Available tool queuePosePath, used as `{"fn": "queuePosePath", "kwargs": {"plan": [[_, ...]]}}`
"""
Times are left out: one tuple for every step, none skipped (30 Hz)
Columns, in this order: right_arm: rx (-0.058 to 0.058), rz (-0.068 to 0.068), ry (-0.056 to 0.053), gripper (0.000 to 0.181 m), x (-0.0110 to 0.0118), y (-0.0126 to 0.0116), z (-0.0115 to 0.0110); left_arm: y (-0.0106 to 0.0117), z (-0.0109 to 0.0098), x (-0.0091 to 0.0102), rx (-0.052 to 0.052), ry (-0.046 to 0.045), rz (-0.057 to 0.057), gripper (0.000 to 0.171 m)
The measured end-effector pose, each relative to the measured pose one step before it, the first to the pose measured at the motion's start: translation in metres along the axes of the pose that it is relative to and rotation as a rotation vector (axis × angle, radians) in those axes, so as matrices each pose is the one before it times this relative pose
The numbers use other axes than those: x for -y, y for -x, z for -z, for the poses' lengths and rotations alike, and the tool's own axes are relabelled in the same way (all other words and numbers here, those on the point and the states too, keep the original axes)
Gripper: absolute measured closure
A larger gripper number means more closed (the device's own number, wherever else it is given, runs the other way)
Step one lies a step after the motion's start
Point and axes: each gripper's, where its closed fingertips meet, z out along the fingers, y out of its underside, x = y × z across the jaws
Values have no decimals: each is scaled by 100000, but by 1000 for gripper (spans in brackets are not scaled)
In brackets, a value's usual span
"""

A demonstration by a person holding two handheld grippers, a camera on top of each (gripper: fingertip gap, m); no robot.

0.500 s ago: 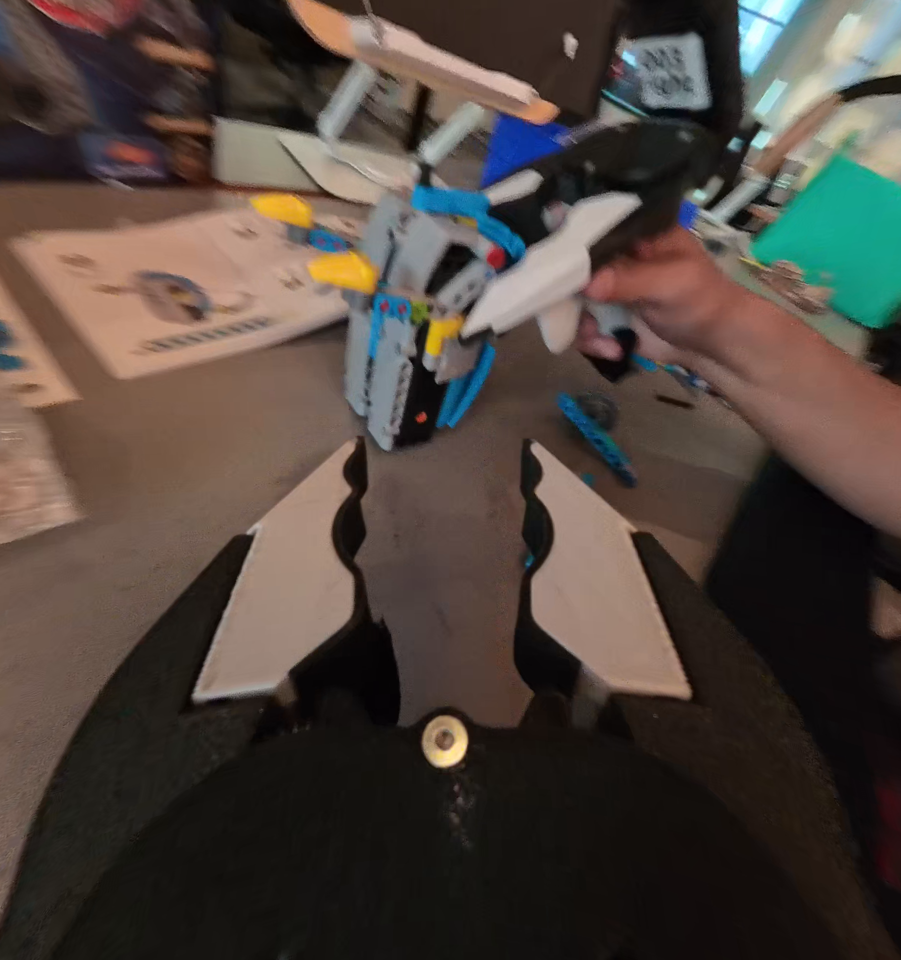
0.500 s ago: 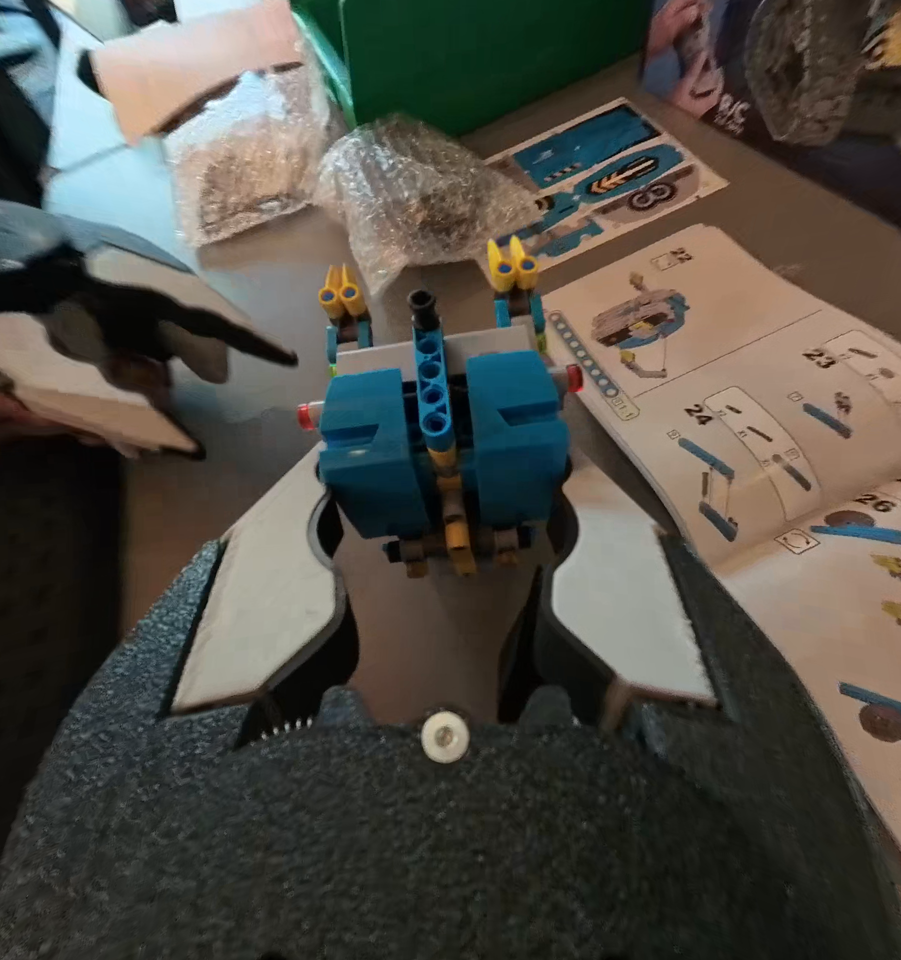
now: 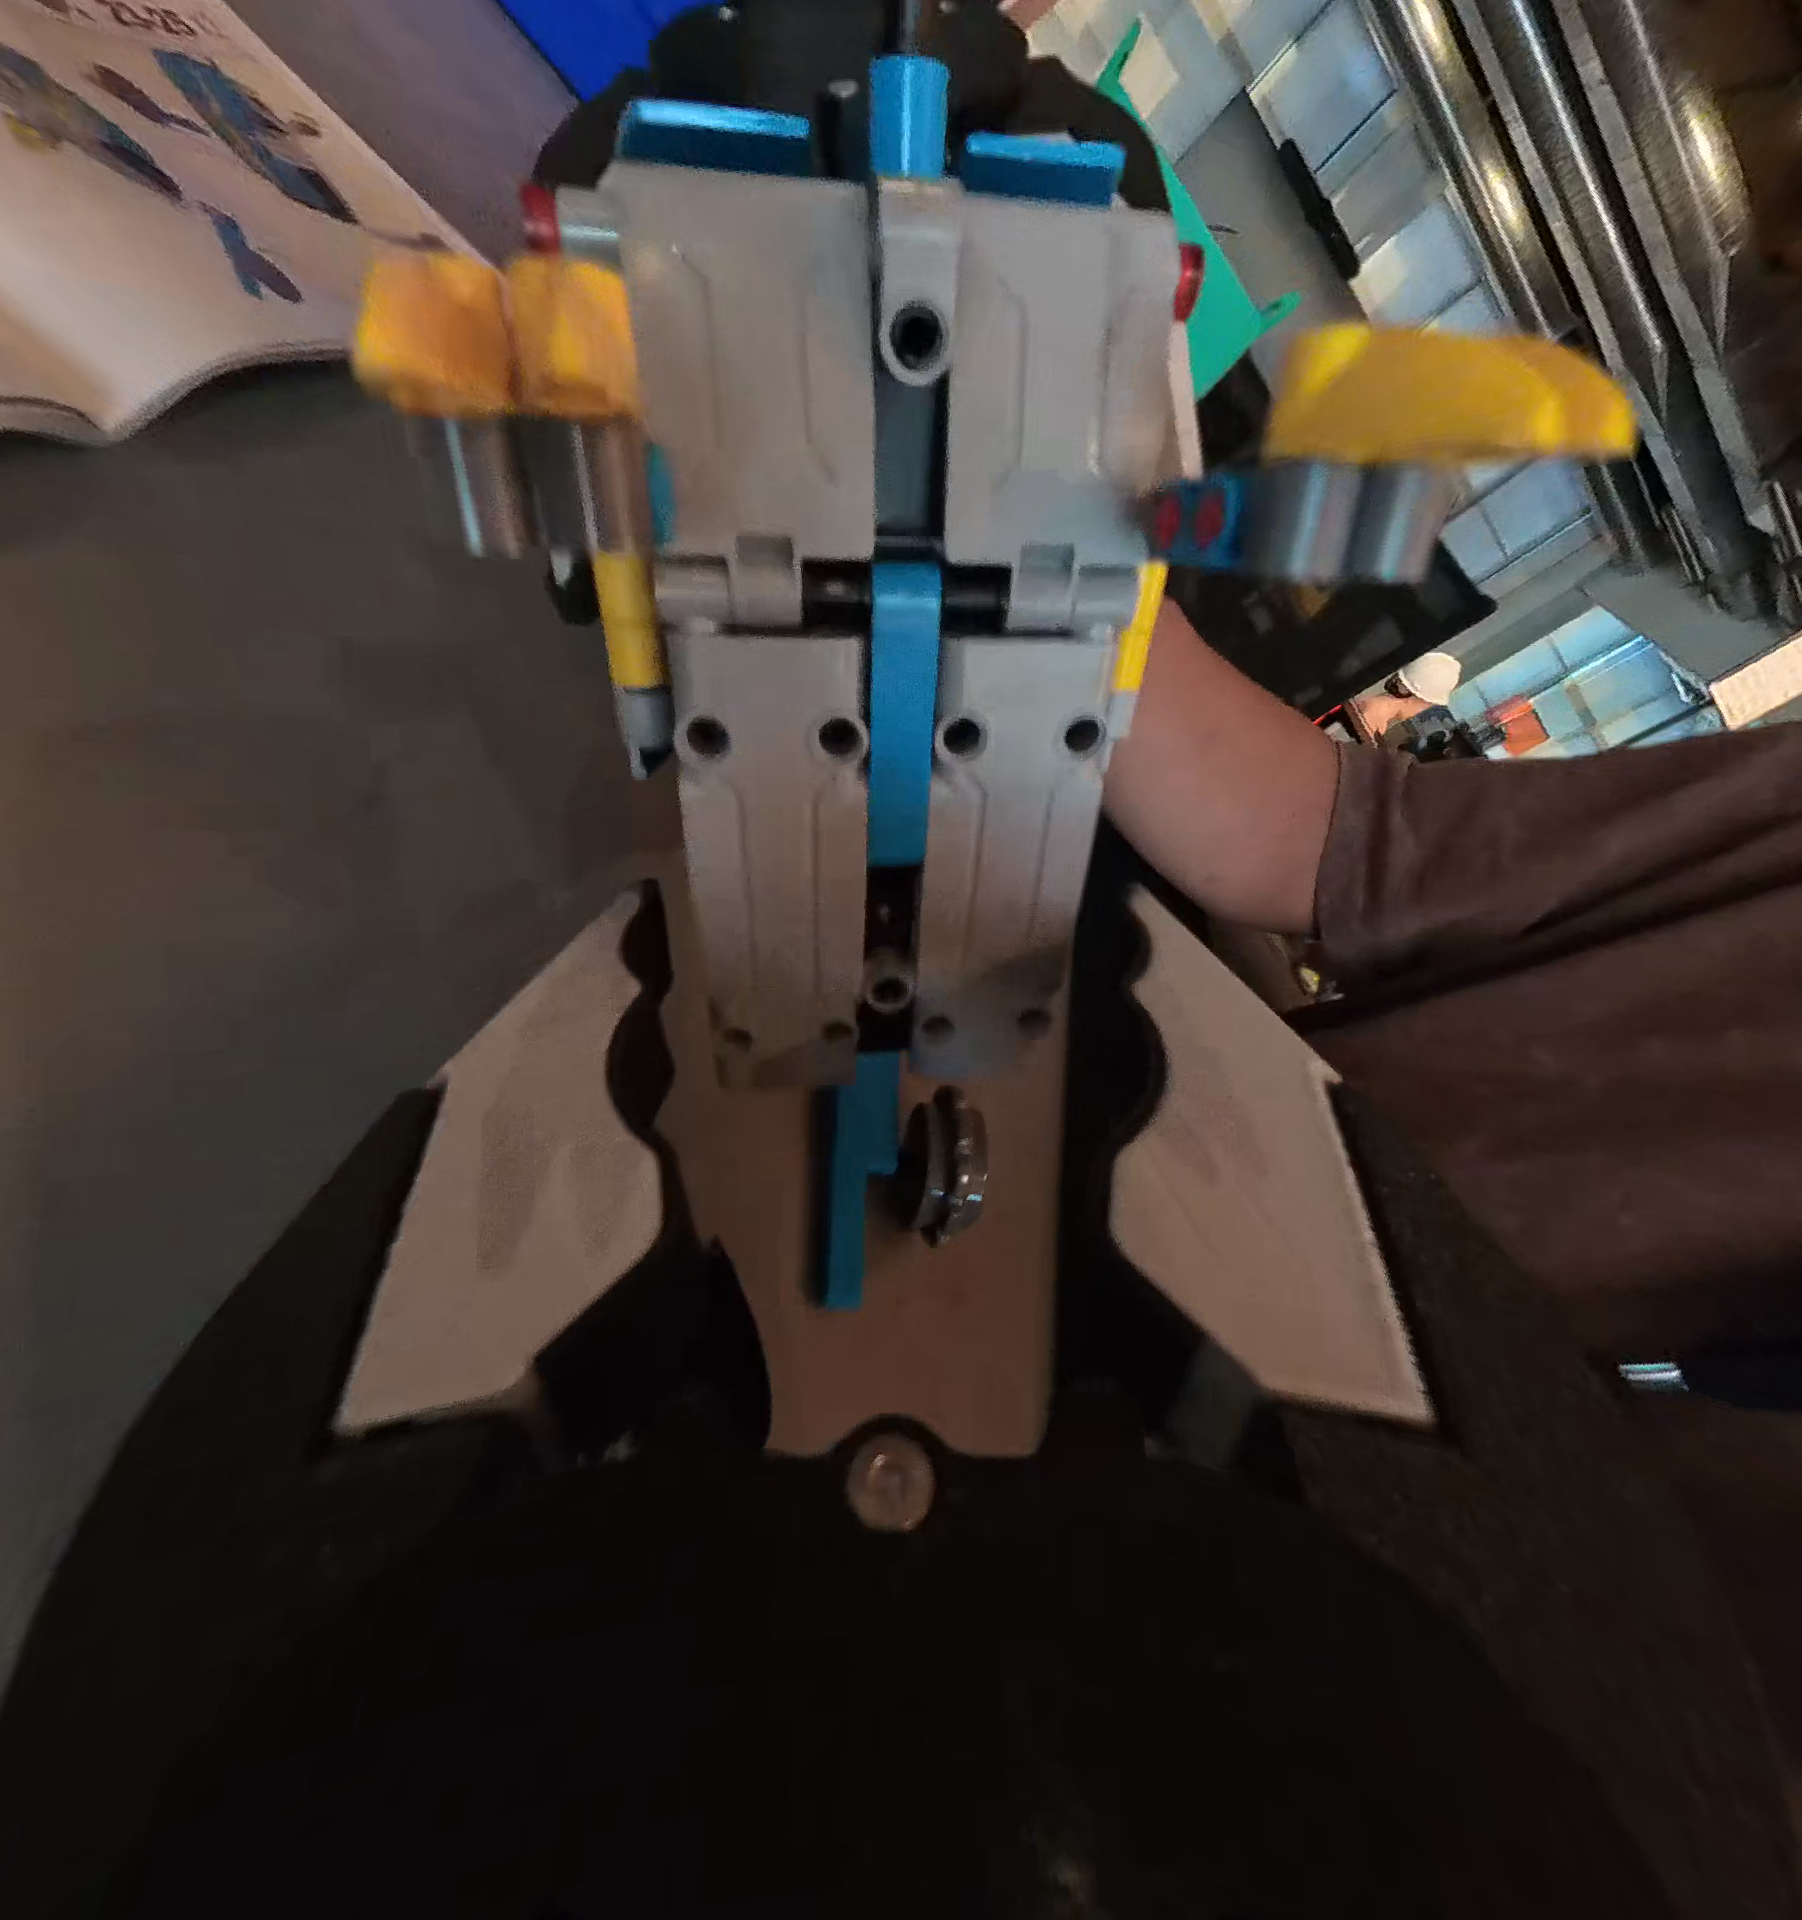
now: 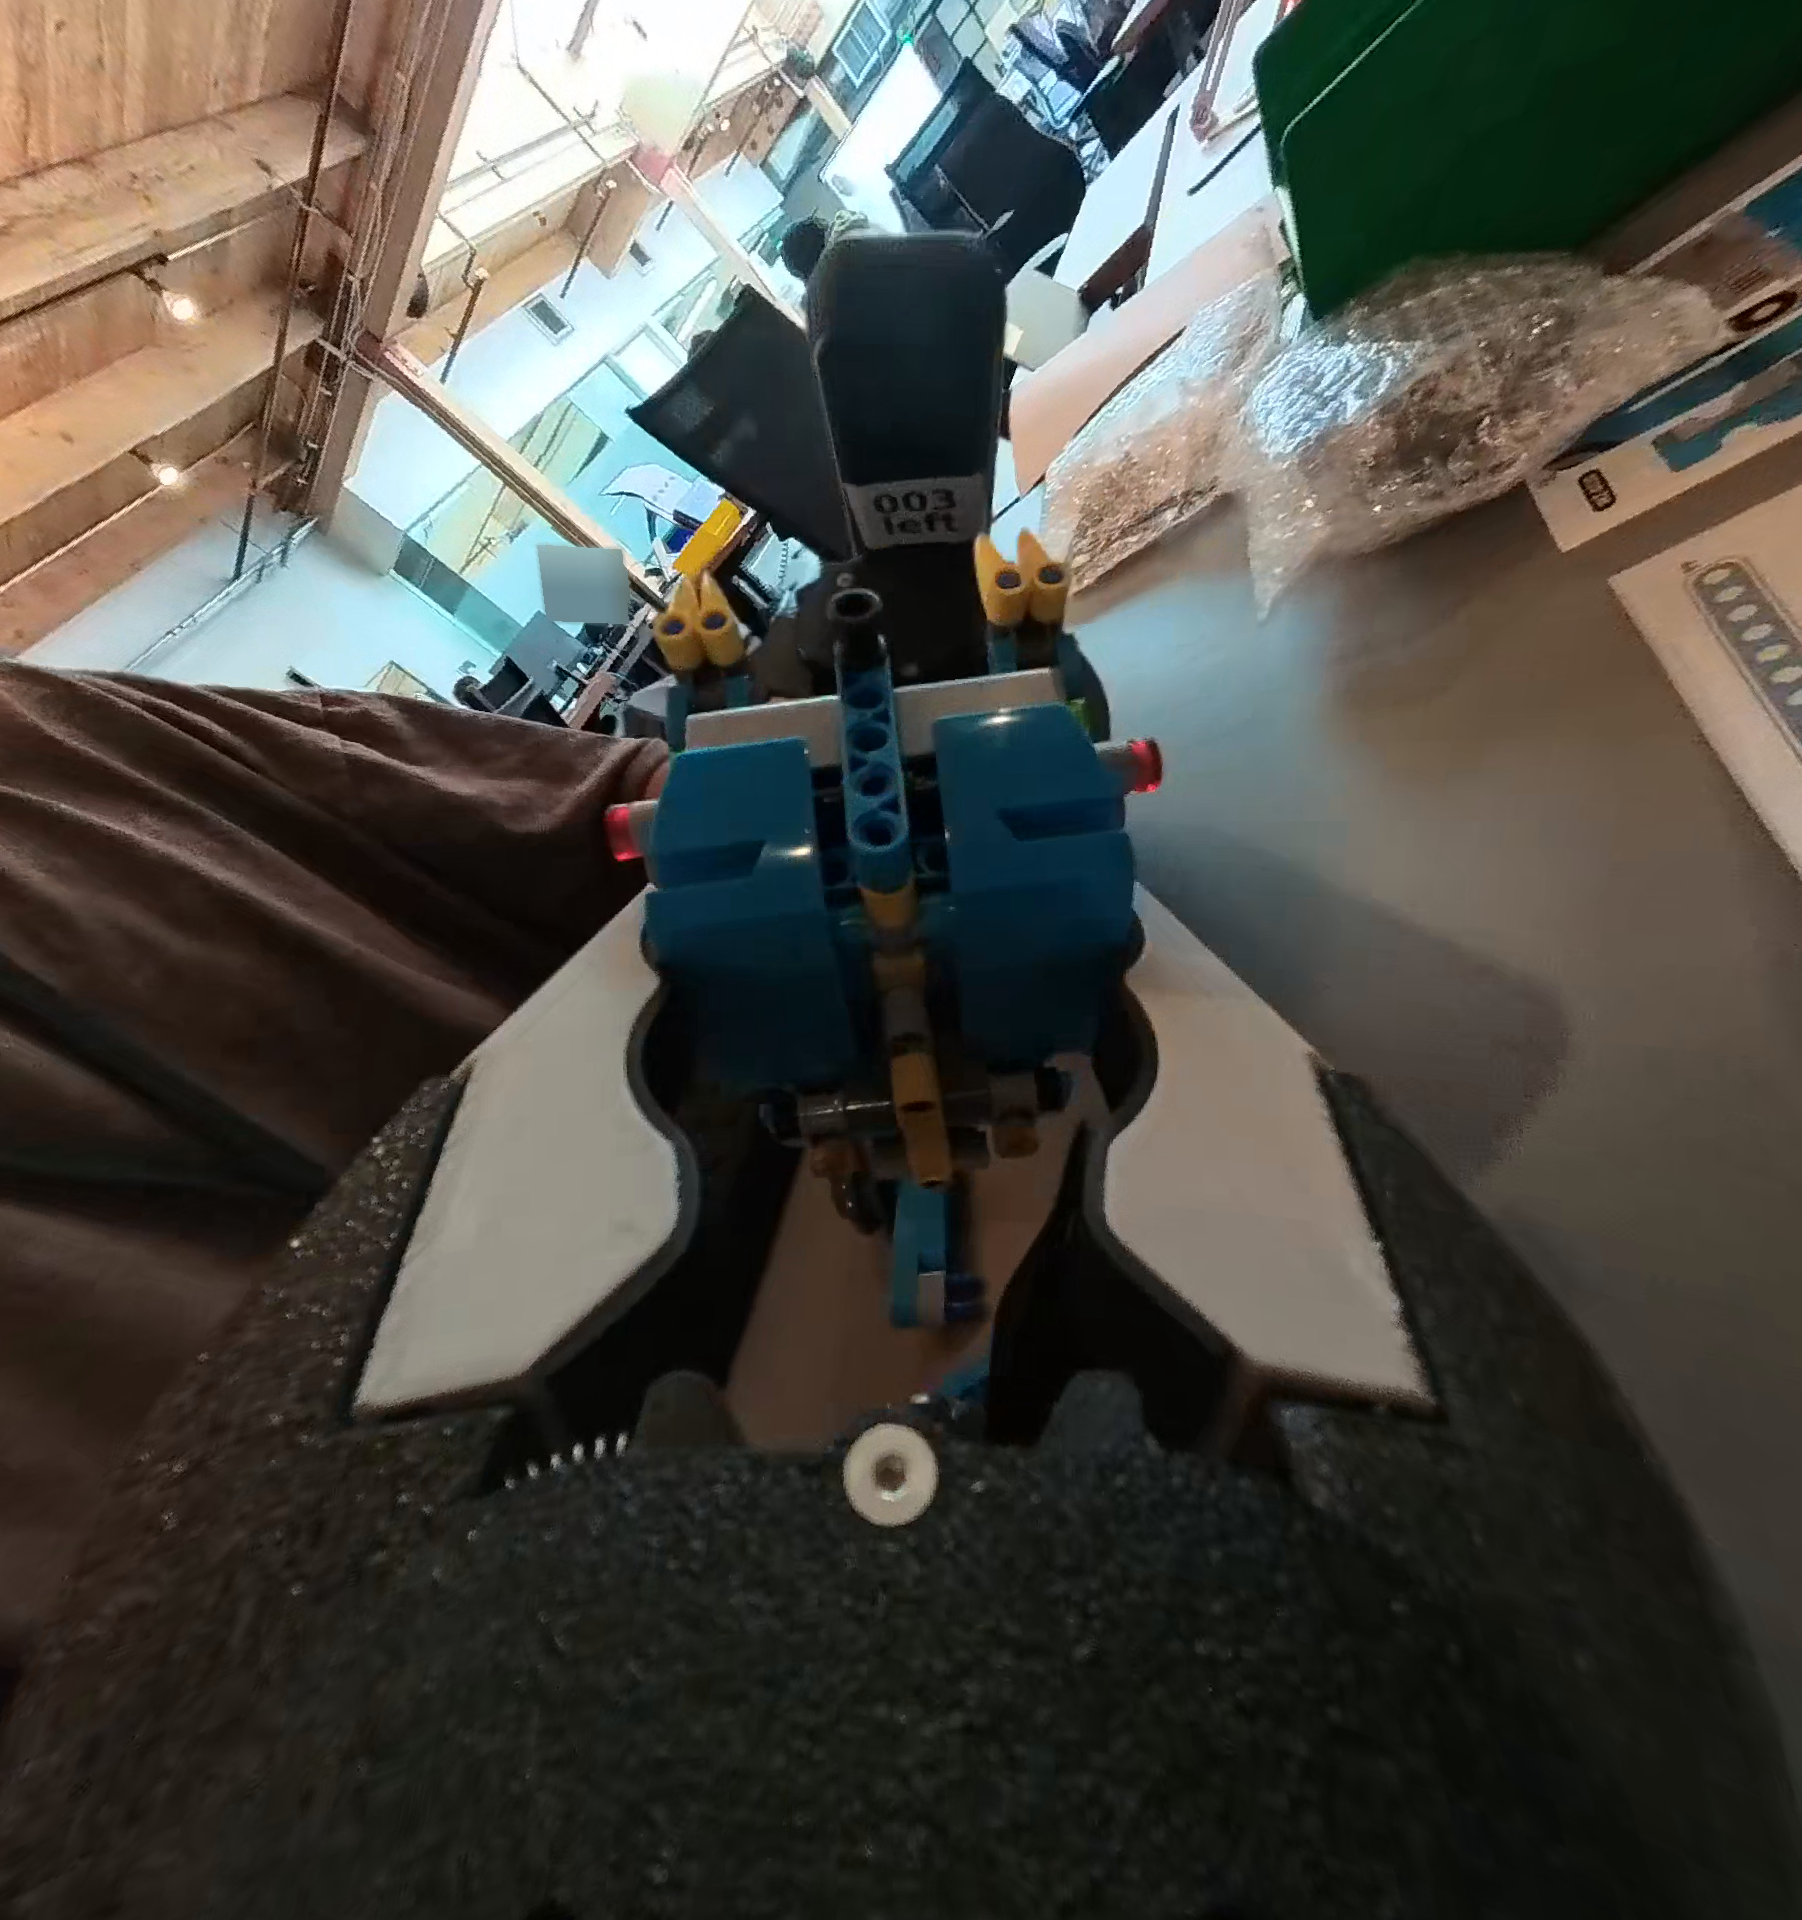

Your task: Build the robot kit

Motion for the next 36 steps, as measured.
{"fn": "queuePosePath", "kwargs": {"plan": [[1084, -1002, 860, 104, -177, 36, -125, 14, -360, 40, 96, 185, 2064, 103], [286, -1011, 1753, 103, -310, -117, -202, 188, -294, -126, 1006, 885, 2676, 104], [-1462, -1217, 1112, 103, -137, -390, -192, 287, -273, -289, 1819, 1302, 2319, 105], [-1525, -1177, -234, 103, 145, -393, -241, 138, -206, -119, 1353, -746, 906, 105], [-94, 77, -1738, 102, 424, -66, -316, -103, -141, 102, -233, -2729, 908, 106], [-1053, 1624, -2618, 101, 583, -40, -360, -148, -44, 231, -1026, -3431, 2151, 106], [-3471, 2287, -3464, 98, 764, -291, -292, -25, 35, 252, -467, -3010, 2787, 107], [-4482, 2408, -3054, 93, 809, -354, -173, 36, 6, 182, 47, -2197, 1708, 107], [-1407, 2409, -1550, 90, 619, 148, -55, -110, 6, 260, -216, -2624, -171, 107], [-405, 1767, -1329, 88, 540, 311, 136, -362, 16, 361, -1311, -3071, -342, 106], [-467, 1306, -2432, 89, 615, 309, 339, -519, 57, 445, -2432, -3494, 694, 106], [-919, 1150, -3005, 89, 633, 273, 589, -556, 89, 541, -3042, -4370, 1266, 106], [-1922, 1278, -3570, 90, 691, 189, 860, -440, 124, 578, -2449, -4658, 1210, 106], [-2761, 1198, -3965, 91, 699, 152, 1092, -208, 184, 587, -442, -4191, 69, 106], [-2629, 627, -3321, 93, 541, 230, 1241, 45, 257, 619, 1853, -3644, -2221, 106], [-3345, -15, -2234, 94, 270, 162, 1339, 151, 342, 664, 2886, -3542, -3633, 106], [-5105, 226, -438, 96, -163, -98, 1315, 139, 427, 771, 2704, -3949, -3223, 106], [-6441, 1267, 1654, 98, -677, -320, 1222, 159, 498, 897, 2359, -4886, -1986, 106], [-7361, 1959, 2650, 101, -1114, -550, 1118, 220, 533, 943, 2258, -5414, -985, 106], [-6973, 2407, 2844, 108, -1331, -622, 824, 320, 523, 839, 2666, -4717, -948, 106], [-6048, 1192, 5198, 113, -1750, -577, 445, 470, 463, 662, 3653, -3297, -1966, 106], [-4950, -1409, 8210, 115, -2288, -404, 135, 532, 409, 481, 4333, -2026, -3302, 106], [-2241, -1977, 7509, 116, -2239, 139, -136, 441, 340, 370, 3905, -1464, -3681, 105], [-221, -704, 4283, 118, -1744, 738, -232, 268, 289, 318, 2841, -1489, -2731, 106], [-139, 674, 1327, 123, -1314, 1011, -238, 134, 242, 311, 1966, -1845, -1446, 106], [-799, 1643, 1986, 129, -1275, 1016, -240, 71, 197, 288, 1542, -1825, -827, 106], [-3460, 3070, 3214, 130, -1279, 615, -159, 66, 170, 209, 1664, -1486, -829, 105], [-5865, 3797, 1664, 132, -894, 155, -72, 64, 149, 167, 1953, -1345, -1074, 105], [-5275, 3146, 462, 137, -521, 41, -60, 58, 152, 125, 2031, -1229, -1323, 106], [-4608, 2127, -384, 139, -195, -123, -68, -44, 104, 94, 1145, -828, -1390, 105], [-3160, 922, -608, 142, -40, -211, -119, -245, 25, 5, -888, -12, -832, 106], [-1015, -744, 416, 144, -112, -209, -226, -282, -18, -45, -1775, 450, -62, 106], [702, -2233, 2175, 143, -341, -163, -284, -112, -32, -8, -469, 7, -143, 106], [1602, -2217, 2941, 139, -432, -63, -193, -18, -29, -2, -55, -107, -373, 106], [1258, -811, 1871, 136, -317, 17, 45, -83, -42, -37, -882, 362, 19, 105], [131, 1485, 203, 136, -109, 76, 290, -20, -15, -44, -592, 275, 257, 106]]}}
